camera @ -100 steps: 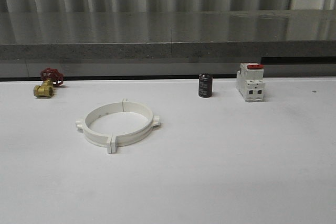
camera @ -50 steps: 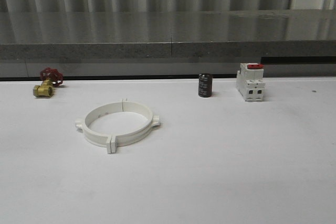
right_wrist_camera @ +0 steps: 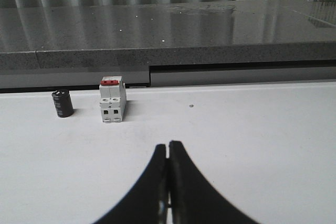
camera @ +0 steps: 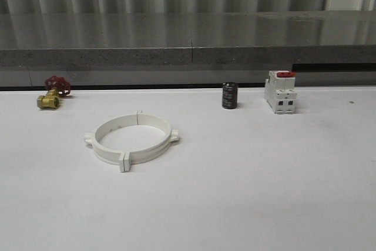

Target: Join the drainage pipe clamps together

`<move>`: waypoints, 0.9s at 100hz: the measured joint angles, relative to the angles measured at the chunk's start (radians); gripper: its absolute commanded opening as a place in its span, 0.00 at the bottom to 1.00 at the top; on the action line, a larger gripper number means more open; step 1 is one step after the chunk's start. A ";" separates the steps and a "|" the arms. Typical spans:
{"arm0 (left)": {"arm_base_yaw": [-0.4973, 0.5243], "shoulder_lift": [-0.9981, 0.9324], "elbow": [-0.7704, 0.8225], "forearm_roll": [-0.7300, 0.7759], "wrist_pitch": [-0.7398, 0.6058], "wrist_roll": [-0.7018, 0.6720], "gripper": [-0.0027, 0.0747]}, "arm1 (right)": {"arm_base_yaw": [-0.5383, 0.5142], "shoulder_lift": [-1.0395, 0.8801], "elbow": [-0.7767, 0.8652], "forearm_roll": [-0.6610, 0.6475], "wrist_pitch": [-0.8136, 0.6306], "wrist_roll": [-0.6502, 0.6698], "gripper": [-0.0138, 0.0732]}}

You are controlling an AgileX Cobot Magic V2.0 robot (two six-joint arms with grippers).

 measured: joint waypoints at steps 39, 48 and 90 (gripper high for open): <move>0.101 -0.082 0.239 -0.028 -0.348 0.127 0.01 | 0.000 0.000 0.000 0.000 0.000 0.000 0.08; 0.109 -0.138 0.324 -0.038 -0.377 0.131 0.01 | 0.000 0.000 0.000 0.000 0.000 0.000 0.08; 0.109 -0.223 0.408 -0.042 -0.251 0.134 0.01 | 0.000 -0.001 0.000 0.000 -0.004 0.000 0.08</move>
